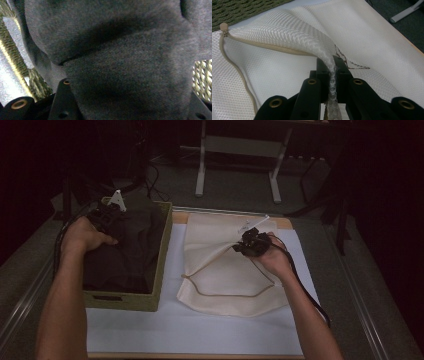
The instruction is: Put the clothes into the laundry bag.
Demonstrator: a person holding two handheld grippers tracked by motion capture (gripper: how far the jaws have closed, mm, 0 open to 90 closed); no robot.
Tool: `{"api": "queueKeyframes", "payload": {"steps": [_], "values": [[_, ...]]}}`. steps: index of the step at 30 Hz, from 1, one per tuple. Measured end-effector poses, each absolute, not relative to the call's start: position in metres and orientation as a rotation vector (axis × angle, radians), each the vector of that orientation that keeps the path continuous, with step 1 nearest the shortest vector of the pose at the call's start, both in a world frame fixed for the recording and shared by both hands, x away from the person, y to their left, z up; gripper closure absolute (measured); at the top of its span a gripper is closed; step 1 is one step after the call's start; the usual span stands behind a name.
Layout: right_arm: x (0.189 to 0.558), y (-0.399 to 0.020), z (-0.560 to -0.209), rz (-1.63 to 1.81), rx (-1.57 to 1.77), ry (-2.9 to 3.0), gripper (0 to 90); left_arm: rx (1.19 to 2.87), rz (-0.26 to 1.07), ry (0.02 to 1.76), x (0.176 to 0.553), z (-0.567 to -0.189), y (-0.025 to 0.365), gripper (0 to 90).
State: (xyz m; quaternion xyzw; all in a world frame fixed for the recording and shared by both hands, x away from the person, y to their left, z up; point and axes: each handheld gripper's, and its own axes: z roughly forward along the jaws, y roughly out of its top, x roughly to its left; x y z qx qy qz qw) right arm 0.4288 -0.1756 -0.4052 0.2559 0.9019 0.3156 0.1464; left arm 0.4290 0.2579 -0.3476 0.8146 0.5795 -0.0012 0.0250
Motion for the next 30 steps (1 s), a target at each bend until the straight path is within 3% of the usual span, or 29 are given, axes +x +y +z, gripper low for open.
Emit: {"api": "queueKeyframes", "payload": {"steps": [30], "values": [[0.429,-0.176,-0.406,0.903,0.733,2.605,85.3,2.536,0.055,1.701,0.413,-0.268,0.245,51.8]]}}
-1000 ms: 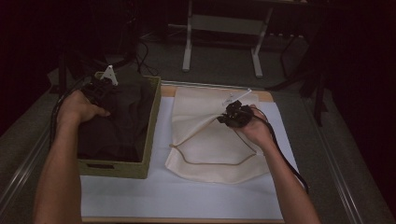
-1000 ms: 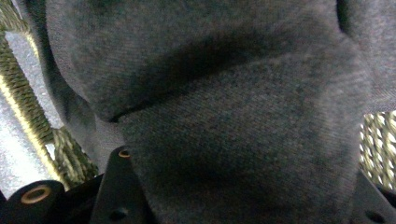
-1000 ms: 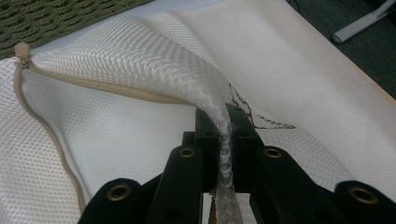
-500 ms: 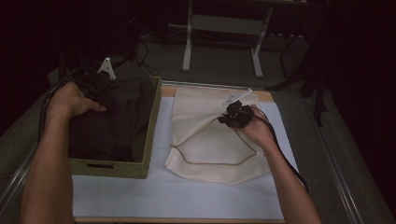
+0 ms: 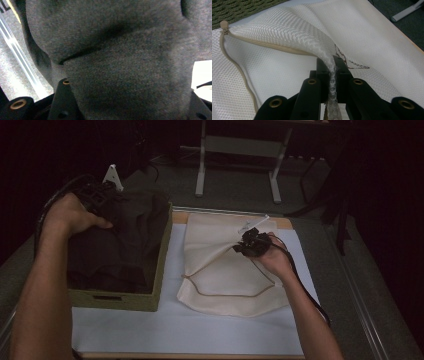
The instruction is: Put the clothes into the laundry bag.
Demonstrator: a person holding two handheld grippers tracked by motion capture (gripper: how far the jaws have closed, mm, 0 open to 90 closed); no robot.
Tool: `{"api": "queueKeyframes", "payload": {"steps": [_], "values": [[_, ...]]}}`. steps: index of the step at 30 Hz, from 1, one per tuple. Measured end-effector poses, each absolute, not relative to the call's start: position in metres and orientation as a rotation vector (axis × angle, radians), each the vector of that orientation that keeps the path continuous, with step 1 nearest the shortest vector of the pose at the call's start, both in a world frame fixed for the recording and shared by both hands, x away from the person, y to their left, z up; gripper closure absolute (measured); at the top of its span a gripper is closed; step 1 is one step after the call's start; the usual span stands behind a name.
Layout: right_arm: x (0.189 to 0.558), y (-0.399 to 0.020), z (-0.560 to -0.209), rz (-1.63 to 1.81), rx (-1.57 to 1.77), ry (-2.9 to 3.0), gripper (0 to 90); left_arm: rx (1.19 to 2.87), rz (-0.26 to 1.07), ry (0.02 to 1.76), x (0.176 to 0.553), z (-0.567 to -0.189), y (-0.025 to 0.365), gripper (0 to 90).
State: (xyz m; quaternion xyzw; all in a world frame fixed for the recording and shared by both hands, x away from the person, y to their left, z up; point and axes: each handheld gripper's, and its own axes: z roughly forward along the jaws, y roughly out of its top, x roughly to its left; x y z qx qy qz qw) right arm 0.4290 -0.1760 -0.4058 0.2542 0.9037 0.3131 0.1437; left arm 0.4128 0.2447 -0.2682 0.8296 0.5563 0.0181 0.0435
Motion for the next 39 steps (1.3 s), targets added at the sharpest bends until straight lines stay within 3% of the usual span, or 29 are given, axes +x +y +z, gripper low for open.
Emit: {"api": "queueKeyframes", "payload": {"steps": [14,39], "values": [[0.43,-0.178,-0.404,0.912,0.746,2.603,85.2,2.545,0.096,1.579,0.41,-0.226,0.208,51.7],[0.432,-0.183,-0.399,0.911,0.754,2.591,85.3,2.502,0.049,1.479,0.425,-0.221,0.124,51.7]]}}
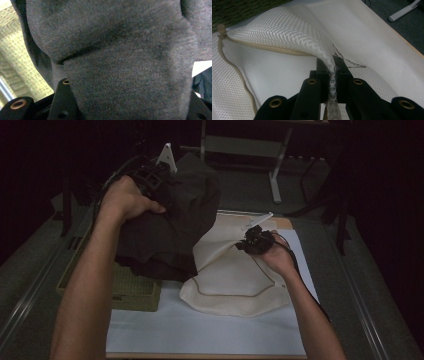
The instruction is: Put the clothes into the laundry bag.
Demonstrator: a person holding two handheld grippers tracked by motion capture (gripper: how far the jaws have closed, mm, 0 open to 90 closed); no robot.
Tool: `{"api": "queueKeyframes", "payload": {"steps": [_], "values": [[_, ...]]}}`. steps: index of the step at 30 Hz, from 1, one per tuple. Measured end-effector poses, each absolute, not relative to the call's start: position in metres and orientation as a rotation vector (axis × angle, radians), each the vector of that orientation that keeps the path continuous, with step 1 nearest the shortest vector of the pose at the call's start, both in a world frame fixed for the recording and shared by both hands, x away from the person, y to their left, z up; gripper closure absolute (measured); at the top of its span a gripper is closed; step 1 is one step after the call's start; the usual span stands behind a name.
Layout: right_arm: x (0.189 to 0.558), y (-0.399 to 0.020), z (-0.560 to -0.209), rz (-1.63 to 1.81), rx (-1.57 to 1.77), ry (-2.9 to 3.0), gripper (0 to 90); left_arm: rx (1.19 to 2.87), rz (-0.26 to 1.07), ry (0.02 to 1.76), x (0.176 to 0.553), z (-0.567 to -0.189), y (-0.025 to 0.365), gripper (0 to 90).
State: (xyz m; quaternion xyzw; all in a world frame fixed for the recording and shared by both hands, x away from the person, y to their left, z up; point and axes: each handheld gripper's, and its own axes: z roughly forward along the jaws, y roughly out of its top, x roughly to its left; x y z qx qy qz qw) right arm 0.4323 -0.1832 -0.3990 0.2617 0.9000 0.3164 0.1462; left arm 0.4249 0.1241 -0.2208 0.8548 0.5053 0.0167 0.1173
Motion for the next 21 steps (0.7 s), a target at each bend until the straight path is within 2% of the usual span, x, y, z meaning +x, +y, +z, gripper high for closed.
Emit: {"api": "queueKeyframes", "payload": {"steps": [10,21], "values": [[0.433,-0.183,-0.399,0.912,0.771,2.584,85.2,2.398,0.047,1.504,0.42,-0.228,0.105,51.7],[0.435,-0.182,-0.399,0.911,0.785,2.576,85.3,2.491,0.033,1.435,0.413,-0.24,0.08,51.4]]}}
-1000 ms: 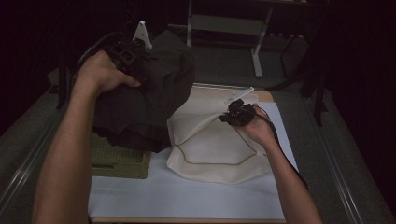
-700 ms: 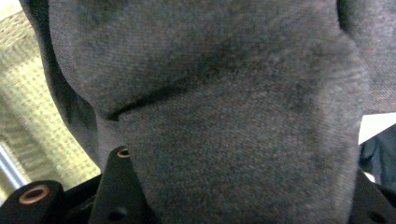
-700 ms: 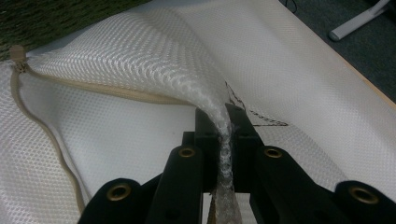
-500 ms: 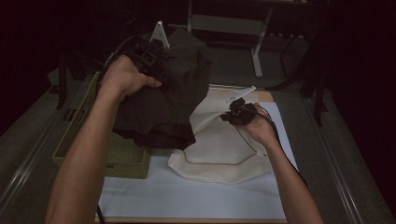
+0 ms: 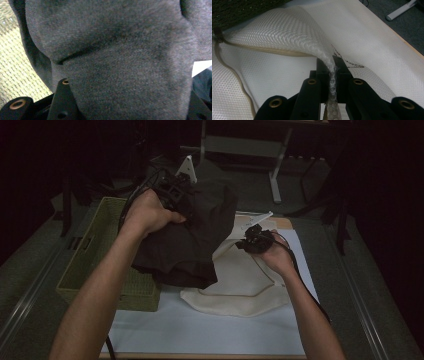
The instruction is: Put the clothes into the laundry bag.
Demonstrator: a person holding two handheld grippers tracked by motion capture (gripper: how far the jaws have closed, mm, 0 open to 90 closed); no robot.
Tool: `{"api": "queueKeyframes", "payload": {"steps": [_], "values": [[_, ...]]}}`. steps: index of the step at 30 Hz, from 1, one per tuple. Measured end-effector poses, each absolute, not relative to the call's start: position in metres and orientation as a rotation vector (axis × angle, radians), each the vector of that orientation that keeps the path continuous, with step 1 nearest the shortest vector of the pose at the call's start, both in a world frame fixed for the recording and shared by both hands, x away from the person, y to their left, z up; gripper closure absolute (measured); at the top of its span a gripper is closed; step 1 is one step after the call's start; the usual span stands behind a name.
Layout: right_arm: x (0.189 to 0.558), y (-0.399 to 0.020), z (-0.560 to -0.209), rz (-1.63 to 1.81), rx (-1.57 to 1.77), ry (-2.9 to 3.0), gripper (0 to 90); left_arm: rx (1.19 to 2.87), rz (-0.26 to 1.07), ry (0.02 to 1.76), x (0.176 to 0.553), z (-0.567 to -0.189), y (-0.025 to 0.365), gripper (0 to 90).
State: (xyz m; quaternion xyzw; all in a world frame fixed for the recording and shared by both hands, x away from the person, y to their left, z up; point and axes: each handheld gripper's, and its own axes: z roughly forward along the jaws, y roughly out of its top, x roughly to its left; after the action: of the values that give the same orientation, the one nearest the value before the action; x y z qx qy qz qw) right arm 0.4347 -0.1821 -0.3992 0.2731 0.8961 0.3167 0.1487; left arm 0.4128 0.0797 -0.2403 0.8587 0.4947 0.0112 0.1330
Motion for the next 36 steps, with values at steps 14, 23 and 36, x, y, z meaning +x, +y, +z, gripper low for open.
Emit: {"api": "queueKeyframes", "payload": {"steps": [14,23,36], "values": [[0.437,-0.184,-0.398,0.907,0.804,2.566,85.4,2.62,-0.006,1.386,0.398,-0.257,0.071,51.1],[0.437,-0.182,-0.399,0.898,0.809,2.571,85.3,2.685,-0.014,1.276,0.372,-0.273,0.071,50.7],[0.44,-0.181,-0.4,0.89,0.849,2.551,85.4,2.689,-0.05,1.141,0.344,-0.291,0.083,50.4]]}}
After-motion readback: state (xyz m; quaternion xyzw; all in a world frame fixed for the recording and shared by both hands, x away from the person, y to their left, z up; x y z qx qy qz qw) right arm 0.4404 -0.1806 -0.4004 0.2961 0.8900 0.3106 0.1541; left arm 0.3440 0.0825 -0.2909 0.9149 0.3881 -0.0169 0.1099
